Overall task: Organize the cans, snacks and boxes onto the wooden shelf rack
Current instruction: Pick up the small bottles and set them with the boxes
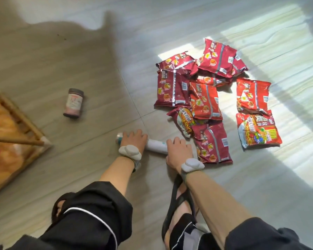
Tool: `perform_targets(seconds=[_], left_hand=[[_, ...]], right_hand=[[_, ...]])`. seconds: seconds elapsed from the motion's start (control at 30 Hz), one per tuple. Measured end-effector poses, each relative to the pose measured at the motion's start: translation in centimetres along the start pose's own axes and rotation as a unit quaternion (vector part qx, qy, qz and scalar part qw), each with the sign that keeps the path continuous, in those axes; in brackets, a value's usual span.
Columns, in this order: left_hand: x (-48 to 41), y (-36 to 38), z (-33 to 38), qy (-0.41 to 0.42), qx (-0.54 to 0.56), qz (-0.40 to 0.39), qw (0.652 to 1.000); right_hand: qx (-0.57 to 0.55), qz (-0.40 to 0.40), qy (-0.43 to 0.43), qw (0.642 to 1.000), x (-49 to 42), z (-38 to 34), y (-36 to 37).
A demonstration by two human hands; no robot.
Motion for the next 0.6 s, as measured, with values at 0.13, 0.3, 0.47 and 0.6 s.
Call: perform_targets(seconds=[0.13, 0.3, 0.47, 0.6], left_hand=[[0.2, -0.8, -1.1, 0.006, -0.019, 0.016, 1.000], [3.4, -4.5, -3.3, -0.010, -0.030, 0.062, 0.998], [9.4, -9.2, -6.3, -0.052, -0.039, 0.116, 0.991], [15.6, -11.8, -9.2, -0.097, -0.026, 0.130, 0.986]], right_hand=[[-0.002, -0.002, -0.005, 1.000, -0.1, -0.1, -1.1], [-0.026, 0.064, -0.044, 0.997, 1.8, -1.3, -5.1], [-0.056, 0.075, -0.117, 0.989, 5.2, -4.7, -11.0], [-0.065, 0.136, -0.156, 0.976, 8.9, -9.0, -15.6]])
Point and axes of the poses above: each hand's wrist, its own x-axis away from the middle knuckle, its own y-axis out of the palm, z = x × y, the point moved 3 cm from there along -x, towards the middle knuckle, and after that the axes turned 2 degrees about -z, right-handed, at the moved point
